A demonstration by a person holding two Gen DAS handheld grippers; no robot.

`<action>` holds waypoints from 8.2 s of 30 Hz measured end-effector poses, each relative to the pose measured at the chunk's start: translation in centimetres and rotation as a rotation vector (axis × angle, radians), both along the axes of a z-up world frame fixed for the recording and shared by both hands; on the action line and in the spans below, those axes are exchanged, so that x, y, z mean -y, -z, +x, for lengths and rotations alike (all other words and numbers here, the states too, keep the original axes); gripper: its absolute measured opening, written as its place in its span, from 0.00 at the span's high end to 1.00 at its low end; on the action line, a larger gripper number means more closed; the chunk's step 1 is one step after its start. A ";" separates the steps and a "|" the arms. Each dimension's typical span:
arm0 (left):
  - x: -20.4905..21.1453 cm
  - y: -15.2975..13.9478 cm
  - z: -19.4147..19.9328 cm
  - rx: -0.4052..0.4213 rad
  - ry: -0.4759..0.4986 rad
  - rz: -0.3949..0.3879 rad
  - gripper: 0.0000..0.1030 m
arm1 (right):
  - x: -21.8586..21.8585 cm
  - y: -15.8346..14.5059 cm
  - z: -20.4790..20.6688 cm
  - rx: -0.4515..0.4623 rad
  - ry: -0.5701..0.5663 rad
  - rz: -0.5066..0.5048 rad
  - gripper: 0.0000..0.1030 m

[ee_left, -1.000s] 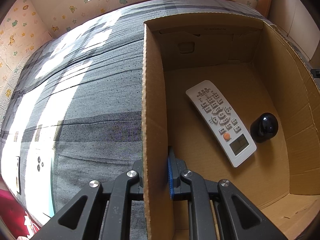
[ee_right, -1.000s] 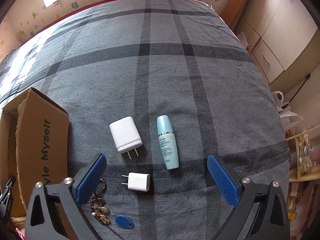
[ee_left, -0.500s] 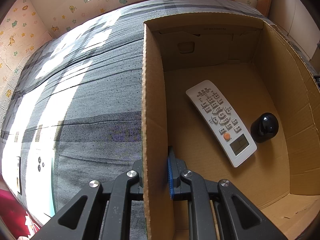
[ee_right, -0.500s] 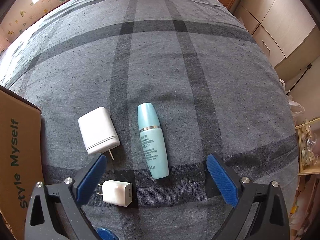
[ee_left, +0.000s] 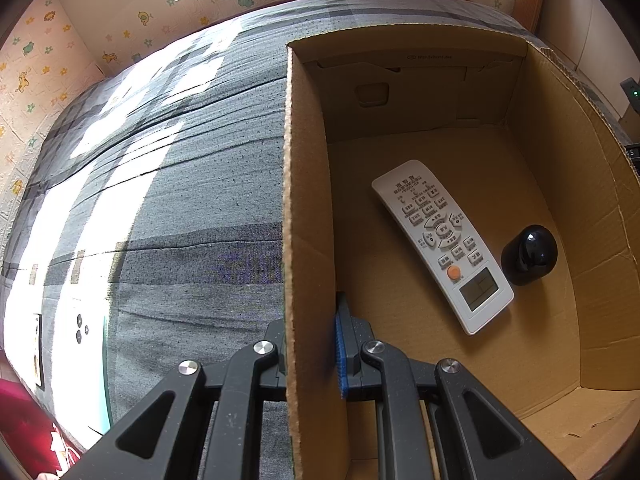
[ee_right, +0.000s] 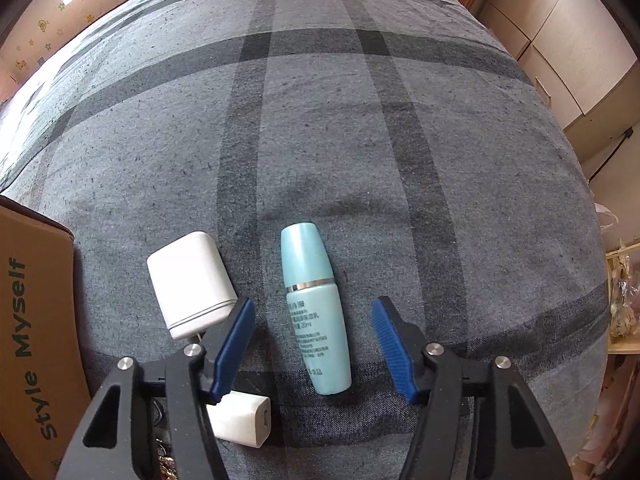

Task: Organize rigid objects
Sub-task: 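Move the right gripper back toward the mint-green bottle and chargers, then grasp the mint-green bottle with the right gripper, then carry the mint-green bottle into the box and lower it, then open the right gripper to release the bottle in the box, then move the right gripper back over the small white charger, then grasp the small white charger with the right gripper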

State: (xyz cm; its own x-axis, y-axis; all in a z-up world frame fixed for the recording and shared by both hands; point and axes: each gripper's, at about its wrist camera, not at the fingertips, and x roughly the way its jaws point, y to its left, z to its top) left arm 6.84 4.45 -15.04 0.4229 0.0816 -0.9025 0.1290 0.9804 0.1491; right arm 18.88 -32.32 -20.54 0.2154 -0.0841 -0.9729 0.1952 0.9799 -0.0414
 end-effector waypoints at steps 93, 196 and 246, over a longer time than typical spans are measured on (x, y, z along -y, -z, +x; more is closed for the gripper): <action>-0.5 0.6 0.0 0.002 0.000 -0.006 0.86 | -28.4 -9.7 -9.7 0.128 -0.539 0.069 0.73; 0.4 0.6 -0.1 -0.001 -0.004 0.014 0.86 | -8.5 -8.8 -7.8 0.193 -0.111 0.023 0.00; 0.4 0.7 -0.2 -0.001 0.000 0.015 0.86 | -5.8 -1.7 -7.4 0.135 -0.064 0.047 0.65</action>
